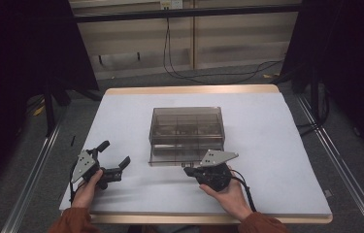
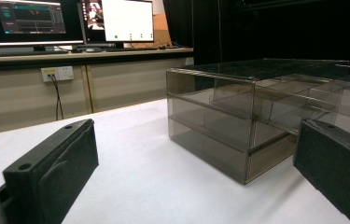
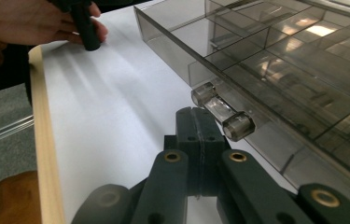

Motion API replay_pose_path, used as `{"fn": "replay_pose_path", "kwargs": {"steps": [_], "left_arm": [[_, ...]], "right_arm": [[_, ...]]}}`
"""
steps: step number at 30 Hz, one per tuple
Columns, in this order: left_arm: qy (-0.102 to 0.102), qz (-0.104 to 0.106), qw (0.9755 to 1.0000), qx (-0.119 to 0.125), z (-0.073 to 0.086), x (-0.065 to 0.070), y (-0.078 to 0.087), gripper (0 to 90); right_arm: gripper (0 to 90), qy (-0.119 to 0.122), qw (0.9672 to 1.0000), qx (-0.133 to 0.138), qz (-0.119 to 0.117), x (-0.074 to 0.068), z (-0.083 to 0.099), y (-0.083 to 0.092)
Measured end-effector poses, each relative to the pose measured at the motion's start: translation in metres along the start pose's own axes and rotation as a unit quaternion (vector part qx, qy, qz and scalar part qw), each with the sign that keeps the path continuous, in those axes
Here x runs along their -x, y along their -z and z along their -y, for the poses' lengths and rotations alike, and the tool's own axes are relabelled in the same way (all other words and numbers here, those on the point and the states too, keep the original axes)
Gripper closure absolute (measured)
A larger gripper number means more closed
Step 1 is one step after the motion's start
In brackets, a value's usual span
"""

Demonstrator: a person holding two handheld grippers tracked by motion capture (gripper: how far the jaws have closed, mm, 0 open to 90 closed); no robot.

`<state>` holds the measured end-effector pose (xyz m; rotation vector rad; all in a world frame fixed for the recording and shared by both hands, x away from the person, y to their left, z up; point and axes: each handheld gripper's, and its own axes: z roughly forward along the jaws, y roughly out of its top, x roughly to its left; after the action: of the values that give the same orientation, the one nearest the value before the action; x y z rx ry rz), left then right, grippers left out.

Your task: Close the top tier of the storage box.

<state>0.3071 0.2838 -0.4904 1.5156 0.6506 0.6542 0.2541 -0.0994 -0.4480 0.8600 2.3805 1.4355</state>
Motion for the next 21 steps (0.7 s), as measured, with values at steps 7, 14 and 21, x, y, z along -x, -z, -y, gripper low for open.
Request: {"fn": "replay_pose_path", "kwargs": {"steps": [7,14,21], "left_arm": [[0.000,0.000,1.0000,0.000,0.0000,0.0000,0.0000,0.0],[0.001,0.000,1.0000,0.000,0.0000,0.0000,0.0000,0.0],[0.000,0.000,1.0000,0.000,0.0000,-0.0001,0.0000,0.0]], "right_arm": [[90.0,-0.002,1.0000,-0.003,-0.002,0.0004,-0.0001,-0.0040],[90.0,-0.001,1.0000,0.001,-0.002,0.0004,-0.0013,-0.0025],[90.0,0.000,1.0000,0.002,0.001,0.0002,-0.0022,-0.0016]]}}
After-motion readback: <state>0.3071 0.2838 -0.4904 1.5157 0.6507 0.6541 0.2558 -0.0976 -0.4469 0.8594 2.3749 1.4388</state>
